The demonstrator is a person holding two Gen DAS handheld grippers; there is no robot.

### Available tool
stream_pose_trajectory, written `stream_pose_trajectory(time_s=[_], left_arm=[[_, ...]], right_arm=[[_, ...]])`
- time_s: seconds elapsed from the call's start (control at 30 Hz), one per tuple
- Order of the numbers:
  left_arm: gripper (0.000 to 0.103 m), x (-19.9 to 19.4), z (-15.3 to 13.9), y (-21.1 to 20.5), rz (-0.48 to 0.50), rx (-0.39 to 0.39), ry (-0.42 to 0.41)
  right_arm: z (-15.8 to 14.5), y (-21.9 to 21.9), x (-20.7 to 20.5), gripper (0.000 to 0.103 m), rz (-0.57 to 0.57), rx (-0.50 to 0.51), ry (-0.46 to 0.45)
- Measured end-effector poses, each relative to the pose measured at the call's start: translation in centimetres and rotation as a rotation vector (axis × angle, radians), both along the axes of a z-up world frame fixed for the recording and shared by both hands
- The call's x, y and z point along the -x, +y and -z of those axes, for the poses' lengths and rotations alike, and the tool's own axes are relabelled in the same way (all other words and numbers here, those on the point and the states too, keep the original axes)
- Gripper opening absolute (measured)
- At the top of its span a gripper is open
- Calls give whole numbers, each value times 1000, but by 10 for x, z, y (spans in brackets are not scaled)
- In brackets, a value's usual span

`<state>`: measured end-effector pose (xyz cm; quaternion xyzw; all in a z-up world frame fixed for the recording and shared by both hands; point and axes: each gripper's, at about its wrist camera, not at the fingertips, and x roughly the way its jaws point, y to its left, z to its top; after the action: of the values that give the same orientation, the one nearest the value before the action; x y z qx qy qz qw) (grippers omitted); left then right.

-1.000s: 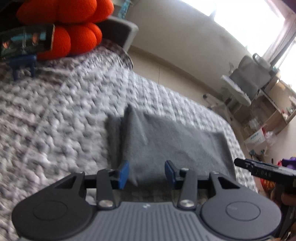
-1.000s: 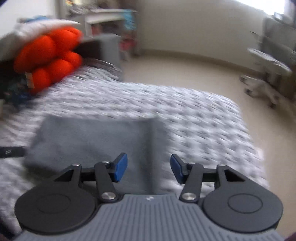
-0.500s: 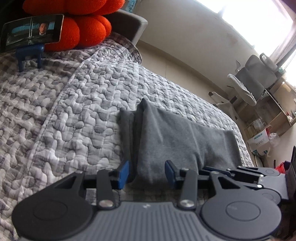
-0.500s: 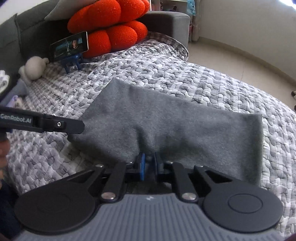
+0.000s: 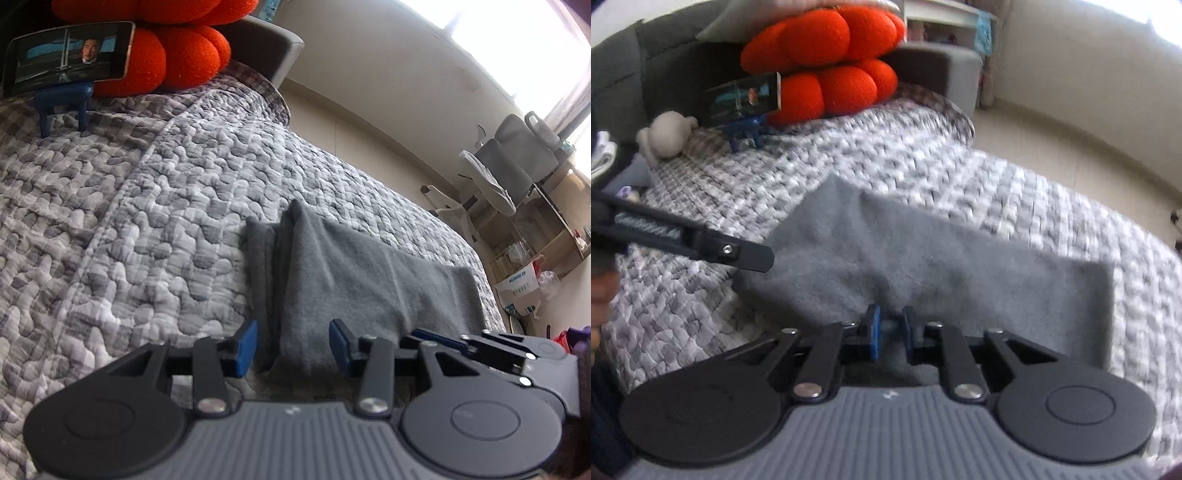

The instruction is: Fold clothes

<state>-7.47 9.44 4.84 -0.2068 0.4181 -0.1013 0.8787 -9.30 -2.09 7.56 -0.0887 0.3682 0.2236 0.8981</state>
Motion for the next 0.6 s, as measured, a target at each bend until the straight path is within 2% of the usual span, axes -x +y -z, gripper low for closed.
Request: stream_pose_trajectory(time_s=[0.03,0.07,0.1,0.23,0.47,0.6], left_arm=[[44,-1,0,3,-11,8,1],[44,-2,-1,6,-22,15,2],[44,-2,-1,9,-33,23,3],[44,-4,1,19,-59,73,23],[51,-6,2,21,-45,133,32],[54,-8,6,27,-54,179,54]], right_arm=[[-1,2,3,29,-22,2,-17],[-2,4,7,44,-44,4,-33],[-3,7,10,48,-66,6,-50],[-7,16,24,48,-155,17,-116],[14,58,44,48,-345,222,-207],[27,72,49,52,-386,337,-249]])
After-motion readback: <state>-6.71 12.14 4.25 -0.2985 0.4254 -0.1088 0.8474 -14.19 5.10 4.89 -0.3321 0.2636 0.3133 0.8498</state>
